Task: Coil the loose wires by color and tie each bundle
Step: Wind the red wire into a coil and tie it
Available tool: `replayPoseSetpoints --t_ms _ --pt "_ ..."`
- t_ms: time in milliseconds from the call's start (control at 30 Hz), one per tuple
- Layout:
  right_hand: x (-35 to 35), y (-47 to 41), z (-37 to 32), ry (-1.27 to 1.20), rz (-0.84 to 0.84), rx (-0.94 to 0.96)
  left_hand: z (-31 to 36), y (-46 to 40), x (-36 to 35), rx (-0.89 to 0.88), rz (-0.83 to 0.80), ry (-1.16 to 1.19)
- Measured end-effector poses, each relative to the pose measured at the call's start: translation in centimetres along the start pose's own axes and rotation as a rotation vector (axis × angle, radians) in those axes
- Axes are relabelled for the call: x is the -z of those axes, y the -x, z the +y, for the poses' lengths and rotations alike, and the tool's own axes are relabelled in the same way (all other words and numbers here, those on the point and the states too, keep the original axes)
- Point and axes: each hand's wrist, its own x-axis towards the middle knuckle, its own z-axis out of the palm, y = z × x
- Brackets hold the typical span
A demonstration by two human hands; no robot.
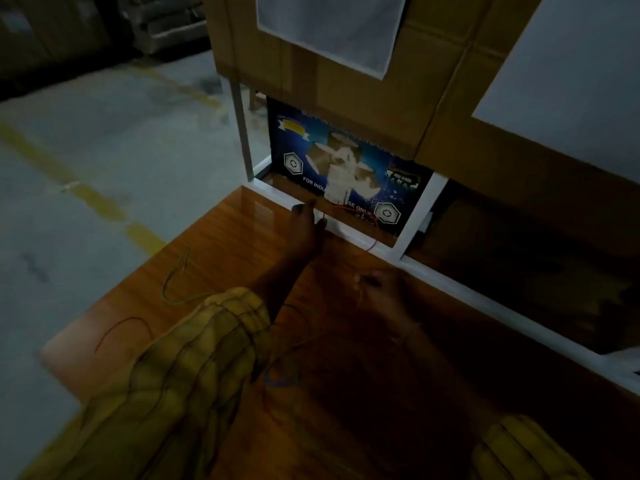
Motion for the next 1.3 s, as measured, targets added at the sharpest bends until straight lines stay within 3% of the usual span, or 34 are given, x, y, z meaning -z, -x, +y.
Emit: replayPoseSetpoints --t_ms 200,333,500,733,933,1100,1300 --pt "0.3 -0.2 -0.2 -0.056 -0.041 -0.048 -0.1 -2.0 -0.7 -0.064 -0.036 -0.168" --pt "1.0 0.3 -0.5 -0.078 0.028 0.026 0.3 -1.1 -0.3 -0.127 -0.115 -0.129" --pt "2.1 1.8 -1.0 -0.127 0.111 0.047 1.3 2.1 1.6 -0.127 -0.325 0.231" --pt "5.1 5.8 -1.8 -0.107 0.207 0.119 4.0 6.6 4.6 -0.11 -0.505 0.511" --pt "7.4 12.0 -3.8 0.036 0.116 0.206 8.3 11.7 5.3 -0.068 -0.607 0.826" --pt "9.8 18.0 -5.5 -0.003 0.052 0.301 10.5 16.1 5.2 -0.116 -0.741 0.766" --pt "12.9 22.1 -6.0 -0.023 0.155 0.298 11.2 20.2 4.5 -0.297 -0.77 0.363"
